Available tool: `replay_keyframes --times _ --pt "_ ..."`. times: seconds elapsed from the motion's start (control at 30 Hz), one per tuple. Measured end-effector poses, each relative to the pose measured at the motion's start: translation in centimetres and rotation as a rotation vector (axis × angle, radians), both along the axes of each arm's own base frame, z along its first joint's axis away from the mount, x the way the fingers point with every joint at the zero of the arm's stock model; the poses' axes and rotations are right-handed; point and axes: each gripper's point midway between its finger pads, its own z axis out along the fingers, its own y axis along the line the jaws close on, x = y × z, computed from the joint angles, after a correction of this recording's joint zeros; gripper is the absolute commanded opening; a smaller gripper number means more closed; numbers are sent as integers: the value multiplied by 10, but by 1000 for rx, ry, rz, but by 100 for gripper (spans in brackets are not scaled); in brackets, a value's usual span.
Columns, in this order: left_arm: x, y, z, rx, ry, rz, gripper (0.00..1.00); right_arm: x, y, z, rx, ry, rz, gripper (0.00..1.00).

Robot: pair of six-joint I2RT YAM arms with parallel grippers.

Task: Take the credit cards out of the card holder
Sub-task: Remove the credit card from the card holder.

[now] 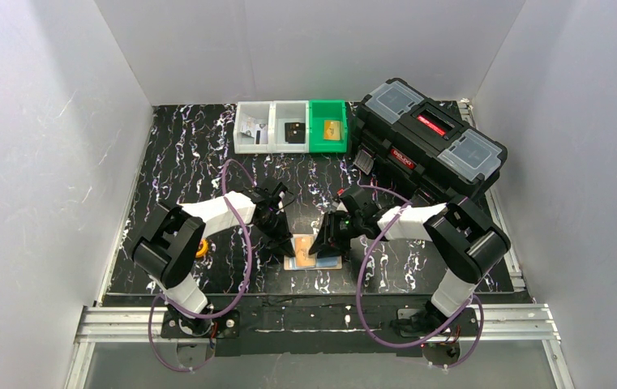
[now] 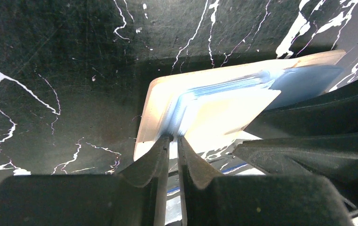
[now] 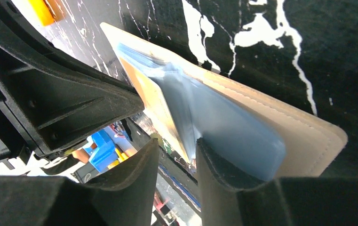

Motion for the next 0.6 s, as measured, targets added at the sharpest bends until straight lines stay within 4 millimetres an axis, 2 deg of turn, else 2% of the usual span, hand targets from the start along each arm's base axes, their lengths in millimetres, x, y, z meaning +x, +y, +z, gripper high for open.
replay_keyframes --times 0.37,0.53,0.6 --pt "0 0 0 1 5 9 9 1 4 -1 48 17 -22 21" --pt "-1 0 0 2 8 12 1 0 3 -3 53 27 -31 14" --pt "-1 0 0 2 11 13 0 -1 2 -4 52 32 -35 11"
